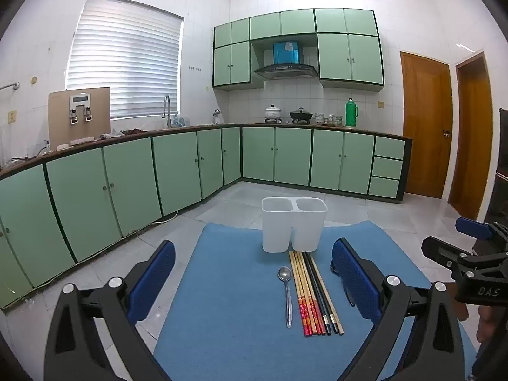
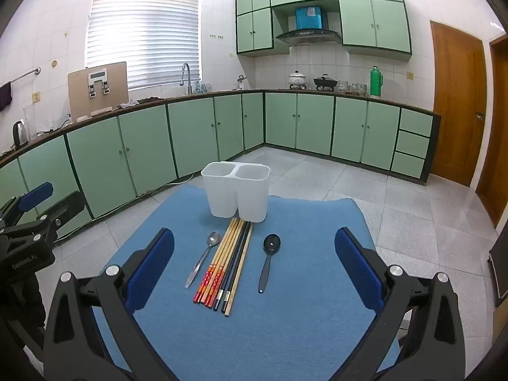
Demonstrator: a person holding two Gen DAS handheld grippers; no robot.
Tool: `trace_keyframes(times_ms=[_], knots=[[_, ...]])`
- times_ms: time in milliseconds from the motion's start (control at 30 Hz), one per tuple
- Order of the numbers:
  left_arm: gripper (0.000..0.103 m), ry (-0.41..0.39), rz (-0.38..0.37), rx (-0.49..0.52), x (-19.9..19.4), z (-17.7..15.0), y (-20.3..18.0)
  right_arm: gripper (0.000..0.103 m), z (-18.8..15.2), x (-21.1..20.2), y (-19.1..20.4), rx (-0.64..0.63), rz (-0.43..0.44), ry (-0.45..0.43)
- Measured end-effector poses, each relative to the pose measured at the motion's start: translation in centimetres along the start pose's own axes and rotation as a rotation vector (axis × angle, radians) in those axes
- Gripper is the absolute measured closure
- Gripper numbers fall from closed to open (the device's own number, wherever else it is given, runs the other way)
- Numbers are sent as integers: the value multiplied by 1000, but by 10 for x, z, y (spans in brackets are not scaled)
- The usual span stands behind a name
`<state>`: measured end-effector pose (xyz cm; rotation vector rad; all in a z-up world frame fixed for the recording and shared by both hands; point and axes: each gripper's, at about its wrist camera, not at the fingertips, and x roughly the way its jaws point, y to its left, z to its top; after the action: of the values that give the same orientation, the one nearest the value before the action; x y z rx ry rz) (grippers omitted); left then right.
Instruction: Organize utensils
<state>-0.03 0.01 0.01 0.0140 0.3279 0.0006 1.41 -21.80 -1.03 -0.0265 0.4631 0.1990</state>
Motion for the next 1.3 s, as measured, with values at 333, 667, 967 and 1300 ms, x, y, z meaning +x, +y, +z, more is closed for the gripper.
trace_keyframes(times_ms=[333, 667, 967, 1300], knots=[[6, -1, 7, 0, -2, -2, -1, 5, 0, 1, 0, -2, -2, 6], [6, 3, 8, 2, 1, -3, 4, 5, -1, 1, -1, 2, 5, 0], [6, 7, 7, 1, -2, 2, 3, 5, 5, -3, -1, 6, 6, -7], [6, 6, 7, 5, -2, 1, 2, 5, 7, -5, 0, 8, 8, -10]])
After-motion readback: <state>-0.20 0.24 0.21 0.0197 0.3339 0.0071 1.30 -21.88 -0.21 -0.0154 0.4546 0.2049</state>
